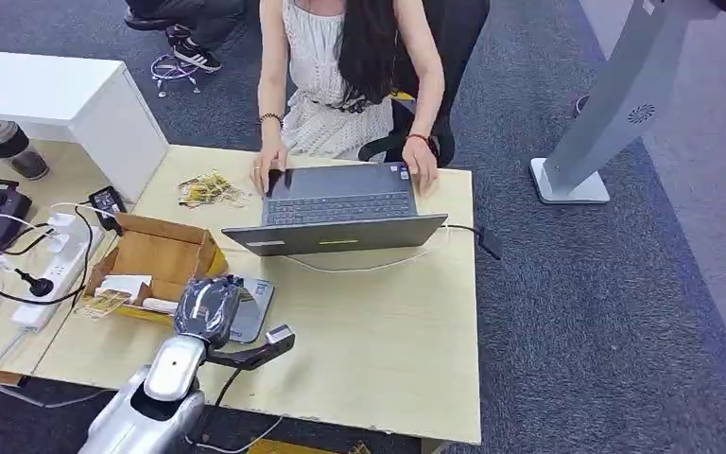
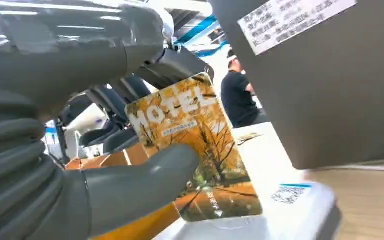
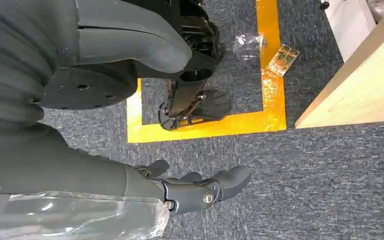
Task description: Pass the card to the sensor for recognition and then transmit it.
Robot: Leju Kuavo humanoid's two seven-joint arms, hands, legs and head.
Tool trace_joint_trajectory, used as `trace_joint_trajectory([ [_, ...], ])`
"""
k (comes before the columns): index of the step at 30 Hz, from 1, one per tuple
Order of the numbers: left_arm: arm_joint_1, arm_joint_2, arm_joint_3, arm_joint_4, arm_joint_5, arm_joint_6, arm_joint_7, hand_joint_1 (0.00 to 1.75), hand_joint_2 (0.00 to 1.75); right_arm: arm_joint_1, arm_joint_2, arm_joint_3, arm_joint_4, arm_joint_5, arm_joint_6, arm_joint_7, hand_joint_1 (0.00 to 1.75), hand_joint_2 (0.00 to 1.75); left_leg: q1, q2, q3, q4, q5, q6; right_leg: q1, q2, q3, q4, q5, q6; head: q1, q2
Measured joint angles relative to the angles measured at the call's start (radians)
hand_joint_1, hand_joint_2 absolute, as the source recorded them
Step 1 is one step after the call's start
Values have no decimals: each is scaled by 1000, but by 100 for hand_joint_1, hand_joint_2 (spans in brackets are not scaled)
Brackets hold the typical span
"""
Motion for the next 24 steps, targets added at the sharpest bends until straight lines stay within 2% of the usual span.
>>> trace_joint_trajectory([
  [11, -22, -2, 0, 30, 0, -13, 11, 175, 175, 0, 0, 5, 0, 1, 0, 2, 0, 175, 0, 0, 2, 0, 0, 0, 0, 0, 1, 0, 0, 0, 0, 0],
  [17, -15, -1, 0, 30, 0, 105, -22, 175, 175, 0, 0, 8, 0, 0, -2, 1, 0, 175, 0, 0, 1, 0, 0, 0, 0, 0, 1, 0, 0, 0, 0, 0],
  [24, -10, -1, 0, 18, 0, 124, -24, 175, 175, 0, 0, 10, 0, 0, -1, 0, 0, 175, 0, 0, 0, 0, 0, 0, 0, 0, 1, 0, 0, 0, 0, 0],
])
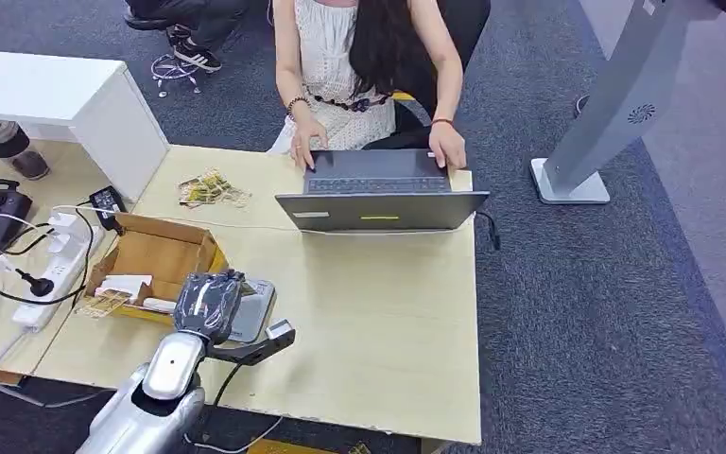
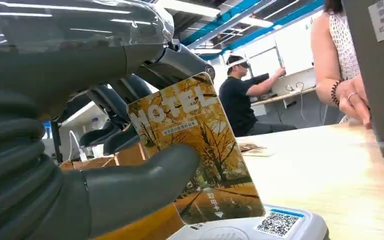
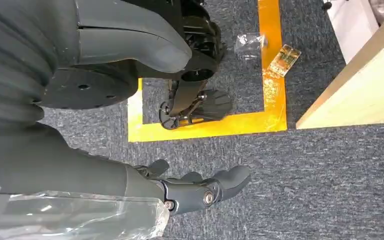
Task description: Pass the card to the sensor for recognition and then transmit it.
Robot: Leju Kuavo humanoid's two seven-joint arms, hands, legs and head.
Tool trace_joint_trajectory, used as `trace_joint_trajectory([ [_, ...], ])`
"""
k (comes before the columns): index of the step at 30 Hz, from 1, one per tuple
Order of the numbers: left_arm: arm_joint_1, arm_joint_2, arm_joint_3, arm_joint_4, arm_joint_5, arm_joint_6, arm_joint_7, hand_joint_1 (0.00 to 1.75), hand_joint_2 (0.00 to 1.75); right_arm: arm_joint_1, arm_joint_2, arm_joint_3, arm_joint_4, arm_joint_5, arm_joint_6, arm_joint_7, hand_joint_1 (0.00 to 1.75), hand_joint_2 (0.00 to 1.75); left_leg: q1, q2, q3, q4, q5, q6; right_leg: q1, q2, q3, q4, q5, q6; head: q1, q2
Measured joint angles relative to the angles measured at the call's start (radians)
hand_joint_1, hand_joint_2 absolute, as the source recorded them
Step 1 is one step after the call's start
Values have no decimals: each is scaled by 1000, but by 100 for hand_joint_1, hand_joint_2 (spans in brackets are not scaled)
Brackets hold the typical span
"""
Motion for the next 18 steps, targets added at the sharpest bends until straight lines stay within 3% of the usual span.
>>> trace_joint_trajectory([
  [7, 9, 39, 0, -96, 0, 222, -20, 175, 175, -1, 0, 10, 0, 3, -2, -2, 0, 175, 0, 0, 0, 0, 0, 0, 0, 0, 0, 0, 0, 0, 0, 0],
  [13, -72, 89, 19, -146, 0, 251, -63, 175, 175, -13, 1, 32, 0, 34, 1, 11, 0, 175, 1, -1, 0, 0, 1, 0, 0, 0, -1, 0, 0, 0, 0, 0],
  [18, -209, 97, 68, -131, 2, 202, -131, 175, 175, -23, 2, 55, 0, 39, 2, 28, 0, 175, 1, -1, 0, 0, 2, 0, 0, 0, -1, 1, 1, 0, 0, 0],
])
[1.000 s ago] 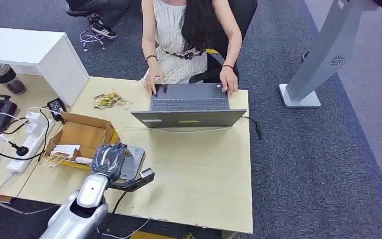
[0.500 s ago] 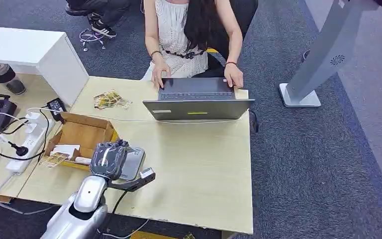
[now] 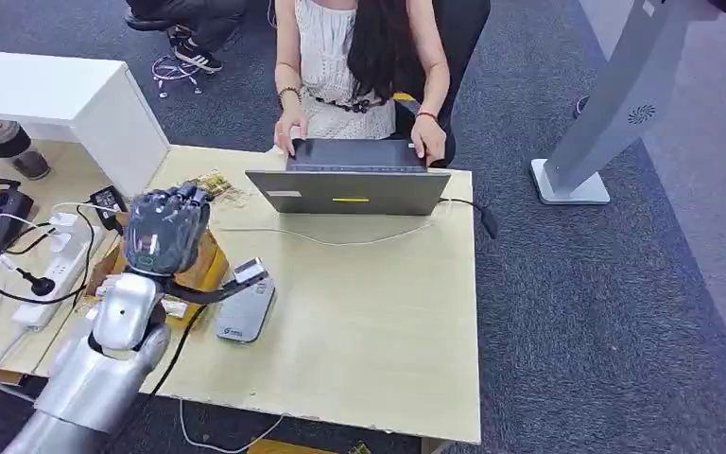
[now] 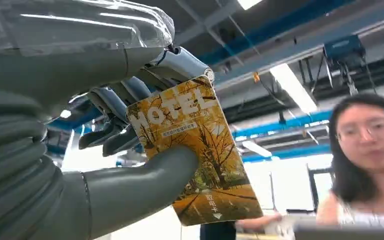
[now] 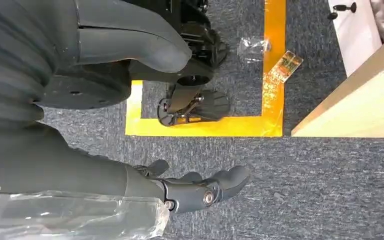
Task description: Pass the card to the sensor for recognition and then transmit it.
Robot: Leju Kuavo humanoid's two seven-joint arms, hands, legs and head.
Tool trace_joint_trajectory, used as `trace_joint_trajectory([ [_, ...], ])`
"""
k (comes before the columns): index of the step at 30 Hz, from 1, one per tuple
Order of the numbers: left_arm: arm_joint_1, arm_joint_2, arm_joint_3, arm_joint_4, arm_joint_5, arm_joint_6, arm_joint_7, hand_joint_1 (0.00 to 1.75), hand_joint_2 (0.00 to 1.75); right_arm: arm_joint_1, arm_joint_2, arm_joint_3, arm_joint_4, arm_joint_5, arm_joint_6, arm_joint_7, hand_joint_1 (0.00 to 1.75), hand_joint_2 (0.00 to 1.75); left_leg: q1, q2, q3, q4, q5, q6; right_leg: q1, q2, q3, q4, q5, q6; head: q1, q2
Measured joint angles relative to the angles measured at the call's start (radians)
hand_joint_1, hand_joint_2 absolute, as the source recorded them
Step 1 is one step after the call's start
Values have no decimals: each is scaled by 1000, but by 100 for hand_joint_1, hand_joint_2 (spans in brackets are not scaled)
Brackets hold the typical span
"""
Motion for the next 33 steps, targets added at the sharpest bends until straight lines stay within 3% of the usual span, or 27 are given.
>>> trace_joint_trajectory([
  [5, -190, 20, 17, 132, 0, -48, 21, 175, 175, -7, 3, 25, 0, 15, 11, 18, 0, 175, 0, 0, 0, 0, 0, 0, 0, 0, 0, 0, 0, 0, 0, 0],
  [9, -285, 33, 17, 244, 0, -53, 33, 175, 175, -7, 6, 38, 0, 17, 16, 28, 0, 175, 0, 1, 0, 0, 0, 0, 0, 1, -1, 0, 0, 0, 0, 0],
  [15, -358, 34, 17, 358, 0, -47, 42, 175, 175, -7, 8, 53, 0, 28, 18, 34, 0, 175, 0, 1, -1, 0, 0, 0, 0, 1, -2, 0, 0, 0, 0, 0],
  [21, -373, 30, 17, 401, 0, -48, 40, 175, 175, -6, 10, 58, 0, 29, 17, 34, 0, 175, 0, 1, -1, 0, 0, 0, 0, 1, -2, 0, 0, 0, 0, 0],
  [22, -374, 29, 17, 406, 0, -48, 39, 0, 175, -7, 10, 58, 0, 28, 17, 34, 0, 175, 0, 1, -1, 0, 0, 0, 0, 1, -2, 0, 0, 0, 0, 0],
  [33, -352, -4, 20, 403, 17, -58, -8, 0, 175, -5, 10, 59, 0, 8, 16, 31, 0, 175, 0, 1, -2, 0, 0, 0, 0, 1, -2, 0, 0, 0, 0, 0],
])
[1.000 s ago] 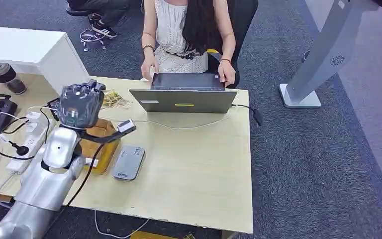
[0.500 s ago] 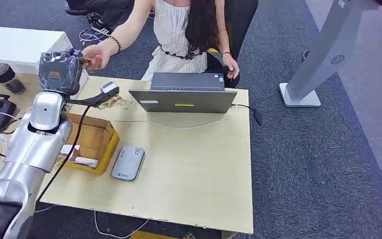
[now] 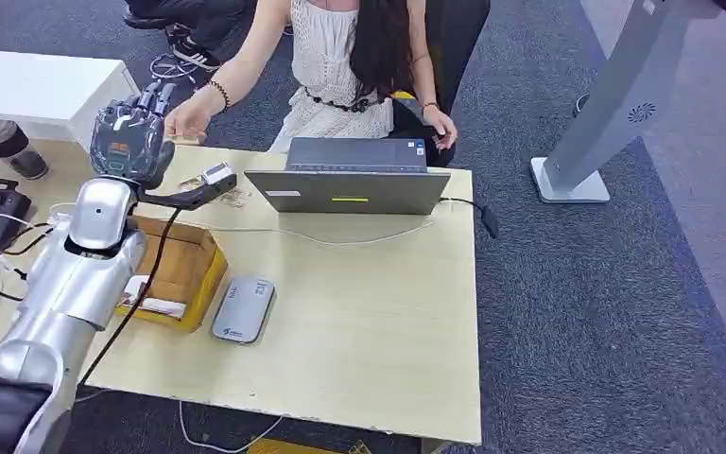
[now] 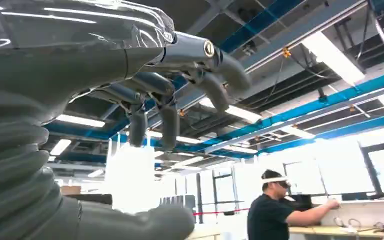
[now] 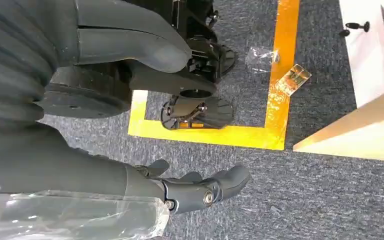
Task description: Pass the card to the sensor for recognition and then transmit it.
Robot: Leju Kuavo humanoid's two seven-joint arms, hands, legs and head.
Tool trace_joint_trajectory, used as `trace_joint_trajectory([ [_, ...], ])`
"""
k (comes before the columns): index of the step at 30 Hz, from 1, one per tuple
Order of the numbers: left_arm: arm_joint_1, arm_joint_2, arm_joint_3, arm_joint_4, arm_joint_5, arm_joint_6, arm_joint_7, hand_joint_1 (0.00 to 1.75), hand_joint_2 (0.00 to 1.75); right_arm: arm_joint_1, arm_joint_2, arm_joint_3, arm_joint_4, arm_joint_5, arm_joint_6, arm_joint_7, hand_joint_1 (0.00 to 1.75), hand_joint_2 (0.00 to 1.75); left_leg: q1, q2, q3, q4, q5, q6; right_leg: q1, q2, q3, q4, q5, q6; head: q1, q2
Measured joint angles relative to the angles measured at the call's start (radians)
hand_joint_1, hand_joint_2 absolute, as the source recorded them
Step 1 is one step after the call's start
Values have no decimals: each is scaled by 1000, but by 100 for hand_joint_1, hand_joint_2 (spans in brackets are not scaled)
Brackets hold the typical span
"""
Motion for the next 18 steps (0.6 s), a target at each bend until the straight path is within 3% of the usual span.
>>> trace_joint_trajectory([
  [5, 119, -49, 6, -161, 48, 32, -42, 0, 175, 6, 0, 0, 0, -28, -6, -12, 0, 175, 0, 0, 0, 0, 0, 0, 0, 0, 0, 0, 0, 0, 0, 0],
  [12, 392, -81, 4, -508, 96, 57, -87, 0, 175, 32, 0, -12, 0, -84, -24, -52, 0, 175, -1, 2, -1, 0, -3, 1, 0, 2, -1, -1, -2, 0, 0, 0],
  [18, 750, -69, 17, -780, 136, 141, -135, 0, 175, 67, -5, -55, 0, -130, -39, -91, 0, 175, -1, 4, -1, -1, -5, 1, -1, 5, -3, -1, -4, 0, -2, 0],
])
